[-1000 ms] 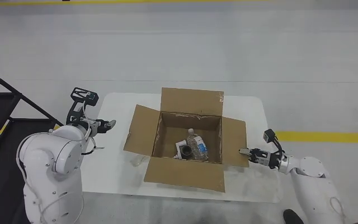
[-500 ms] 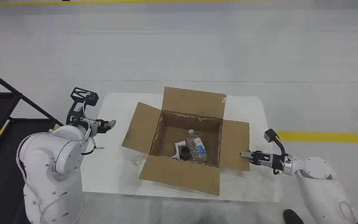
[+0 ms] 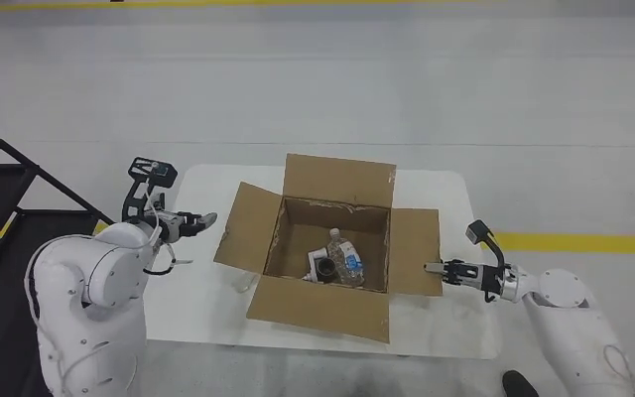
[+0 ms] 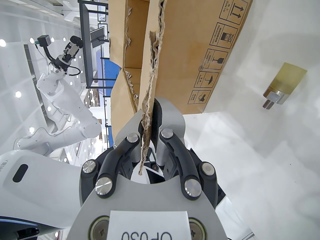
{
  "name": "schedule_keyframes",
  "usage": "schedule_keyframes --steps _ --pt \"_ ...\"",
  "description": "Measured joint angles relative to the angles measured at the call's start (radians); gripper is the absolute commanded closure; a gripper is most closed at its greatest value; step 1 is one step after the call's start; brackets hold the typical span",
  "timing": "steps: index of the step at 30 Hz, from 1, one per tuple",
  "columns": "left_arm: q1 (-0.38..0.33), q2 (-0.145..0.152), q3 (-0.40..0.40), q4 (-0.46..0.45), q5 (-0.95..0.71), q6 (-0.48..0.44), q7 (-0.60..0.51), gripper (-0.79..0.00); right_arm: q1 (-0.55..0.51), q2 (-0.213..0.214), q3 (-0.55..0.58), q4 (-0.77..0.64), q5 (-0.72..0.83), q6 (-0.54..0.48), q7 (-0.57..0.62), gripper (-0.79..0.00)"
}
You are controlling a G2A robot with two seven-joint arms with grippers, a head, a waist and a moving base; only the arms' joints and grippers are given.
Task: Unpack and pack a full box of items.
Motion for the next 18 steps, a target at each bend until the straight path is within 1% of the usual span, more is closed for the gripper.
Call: schedule_keyframes --steps 2,5,7,9,11,18 --pt "-0.021 0.003 -0.020 0.023 -0.146 0.039 -0.073 -0.785 0.006 0.005 -0.009 0.005 0.005 -0.003 -0.003 0.000" --pt "-0.045 0.010 -0.031 0.081 -0.292 0.063 -0.150 -0.785 0.012 0.012 -0.022 0.009 0.014 -0.007 -0.007 0.000" --pt "-0.047 0.017 -0.016 0.130 -0.353 0.056 -0.157 -0.785 0.015 0.016 -0.031 0.011 0.017 -0.009 -0.009 0.000" --pt "-0.050 0.026 -0.001 0.153 -0.369 0.028 -0.155 -0.785 0.018 0.020 -0.039 0.013 0.020 -0.012 -0.012 0.000" --pt "-0.053 0.031 0.006 0.152 -0.321 -0.004 -0.155 -0.785 0.022 0.023 -0.048 0.015 0.023 -0.016 -0.016 0.000" --pt "-0.052 0.030 0.005 0.151 -0.305 0.006 -0.153 -0.785 0.024 0.036 -0.061 0.023 0.043 -0.027 -0.027 0.000"
